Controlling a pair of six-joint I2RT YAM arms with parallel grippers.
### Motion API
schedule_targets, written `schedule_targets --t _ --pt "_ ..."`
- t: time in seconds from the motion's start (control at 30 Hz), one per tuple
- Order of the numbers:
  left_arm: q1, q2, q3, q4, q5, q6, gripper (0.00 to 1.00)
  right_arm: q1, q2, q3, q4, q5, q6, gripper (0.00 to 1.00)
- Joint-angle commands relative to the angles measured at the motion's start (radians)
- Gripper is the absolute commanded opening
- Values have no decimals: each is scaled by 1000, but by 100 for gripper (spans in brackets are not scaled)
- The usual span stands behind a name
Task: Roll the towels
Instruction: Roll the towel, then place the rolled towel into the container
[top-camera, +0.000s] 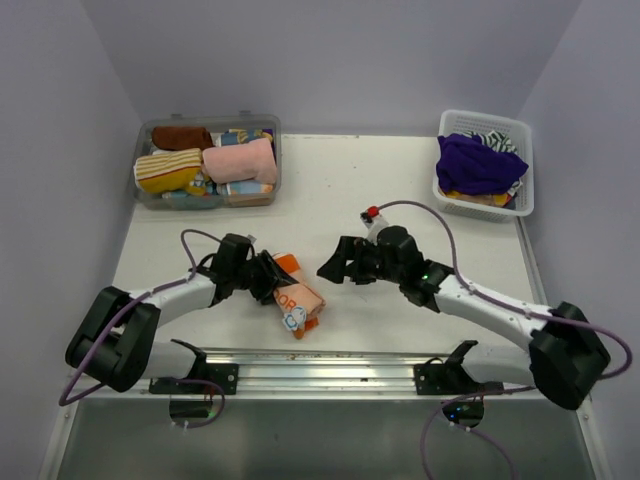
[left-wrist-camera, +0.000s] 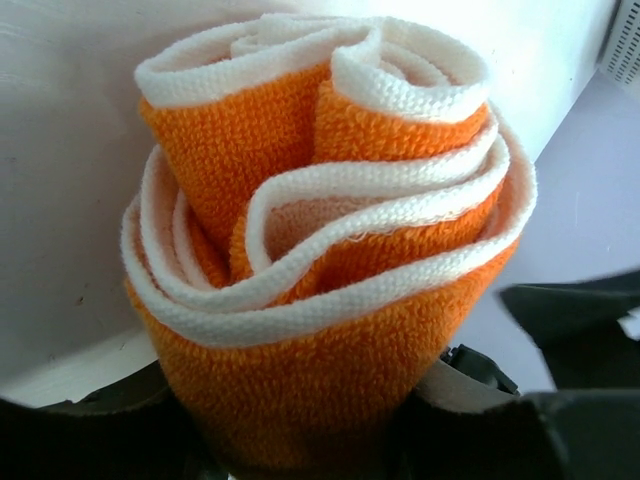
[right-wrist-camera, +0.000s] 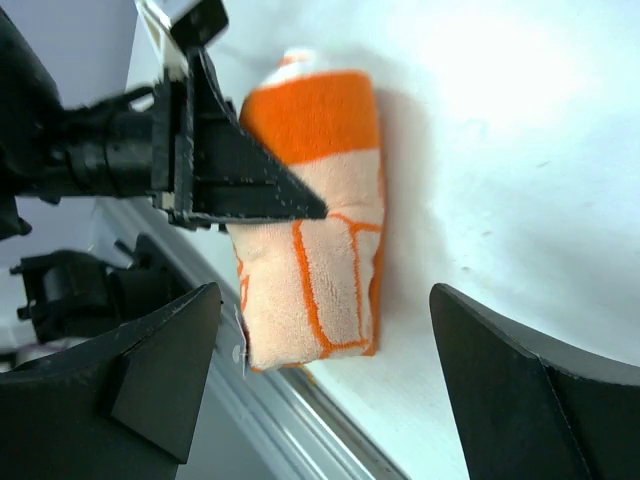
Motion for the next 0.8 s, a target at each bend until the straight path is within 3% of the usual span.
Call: schedule_targets --t 0.0,0.17,0.33,0.47,0.57,0.67,0.77 --pt "-5 -4 31 -70 -17 23 38 -2 -164 74 -354 288 -176 89" --pt "-2 -54 118 -156 -38 50 34 -4 -290 109 -503 451 -229 90" --pt "48 -99 310 -293 -46 116 31 -2 -307 100 -530 473 -219 90" --pt "153 -105 495 -414 -31 214 29 -4 -312 95 -538 485 -213 89" --pt "289 -78 676 -538 -46 309 29 -2 -317 97 -544 494 -219 89" --pt "379 -25 872 -577 -37 346 29 -2 -314 101 -544 493 -221 89" --pt "421 13 950 -554 -25 333 29 -4 -304 100 -543 487 -215 89"
